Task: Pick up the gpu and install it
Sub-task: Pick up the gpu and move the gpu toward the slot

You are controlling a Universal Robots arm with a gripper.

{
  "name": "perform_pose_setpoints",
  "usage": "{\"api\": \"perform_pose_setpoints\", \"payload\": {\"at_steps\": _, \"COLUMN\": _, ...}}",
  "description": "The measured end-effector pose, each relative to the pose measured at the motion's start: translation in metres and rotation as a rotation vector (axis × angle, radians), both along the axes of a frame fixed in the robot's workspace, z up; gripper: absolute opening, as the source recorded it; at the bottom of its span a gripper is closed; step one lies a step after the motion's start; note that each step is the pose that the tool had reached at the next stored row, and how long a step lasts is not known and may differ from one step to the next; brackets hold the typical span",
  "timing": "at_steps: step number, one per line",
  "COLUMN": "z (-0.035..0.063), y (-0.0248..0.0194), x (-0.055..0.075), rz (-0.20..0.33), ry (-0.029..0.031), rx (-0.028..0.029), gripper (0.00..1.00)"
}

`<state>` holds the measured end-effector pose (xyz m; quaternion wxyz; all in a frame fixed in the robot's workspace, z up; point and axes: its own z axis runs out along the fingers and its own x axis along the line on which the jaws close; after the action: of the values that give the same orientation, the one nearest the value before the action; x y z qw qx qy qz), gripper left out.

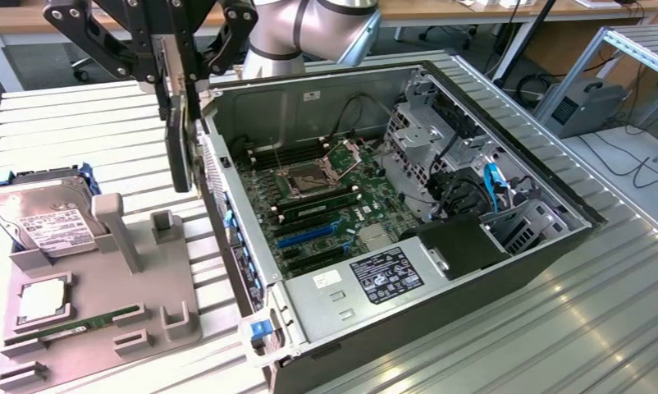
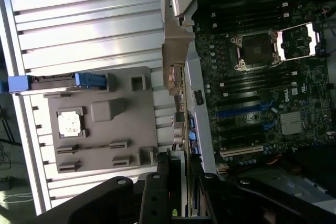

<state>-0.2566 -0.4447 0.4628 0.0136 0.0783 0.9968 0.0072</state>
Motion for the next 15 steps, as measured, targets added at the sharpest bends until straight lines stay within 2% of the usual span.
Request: {"api": "perform_pose_setpoints", "payload": {"at_steps": 15, "z": 0.0, "y": 0.0, "x": 0.015, "rz": 0.0, "ry": 0.0, "rx": 0.0, "gripper": 0.27}}
